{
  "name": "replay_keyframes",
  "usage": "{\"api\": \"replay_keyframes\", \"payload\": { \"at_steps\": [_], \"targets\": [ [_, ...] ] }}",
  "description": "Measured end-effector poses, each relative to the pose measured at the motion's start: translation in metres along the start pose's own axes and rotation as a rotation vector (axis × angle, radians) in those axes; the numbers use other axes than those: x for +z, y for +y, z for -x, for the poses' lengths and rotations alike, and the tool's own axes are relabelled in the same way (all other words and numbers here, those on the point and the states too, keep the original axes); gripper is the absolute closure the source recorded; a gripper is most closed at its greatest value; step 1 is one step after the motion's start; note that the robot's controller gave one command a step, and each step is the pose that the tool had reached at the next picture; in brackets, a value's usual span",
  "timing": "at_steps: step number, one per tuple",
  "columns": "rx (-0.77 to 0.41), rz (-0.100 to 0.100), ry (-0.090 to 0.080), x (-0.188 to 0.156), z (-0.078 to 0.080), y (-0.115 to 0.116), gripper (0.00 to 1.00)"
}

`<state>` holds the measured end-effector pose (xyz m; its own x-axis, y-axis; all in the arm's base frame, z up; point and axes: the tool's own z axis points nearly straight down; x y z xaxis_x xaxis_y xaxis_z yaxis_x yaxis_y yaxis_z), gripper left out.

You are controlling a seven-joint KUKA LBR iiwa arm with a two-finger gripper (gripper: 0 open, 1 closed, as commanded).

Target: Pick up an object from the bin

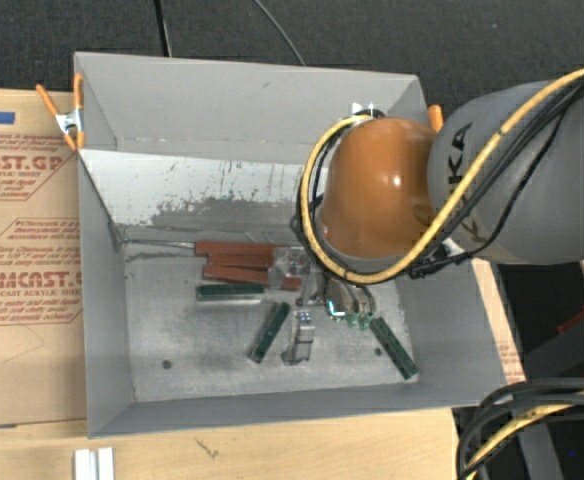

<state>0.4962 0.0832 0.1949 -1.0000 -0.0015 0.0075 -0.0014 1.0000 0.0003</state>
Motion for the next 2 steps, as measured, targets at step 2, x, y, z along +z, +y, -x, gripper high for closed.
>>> {"api": "replay_keyframes", "payload": {
  "at_steps": [2],
  "targets": [
    [-0.104, 0.0, -0.012, 0.041, 0.01, -0.009, 0.0]
  ]
}}
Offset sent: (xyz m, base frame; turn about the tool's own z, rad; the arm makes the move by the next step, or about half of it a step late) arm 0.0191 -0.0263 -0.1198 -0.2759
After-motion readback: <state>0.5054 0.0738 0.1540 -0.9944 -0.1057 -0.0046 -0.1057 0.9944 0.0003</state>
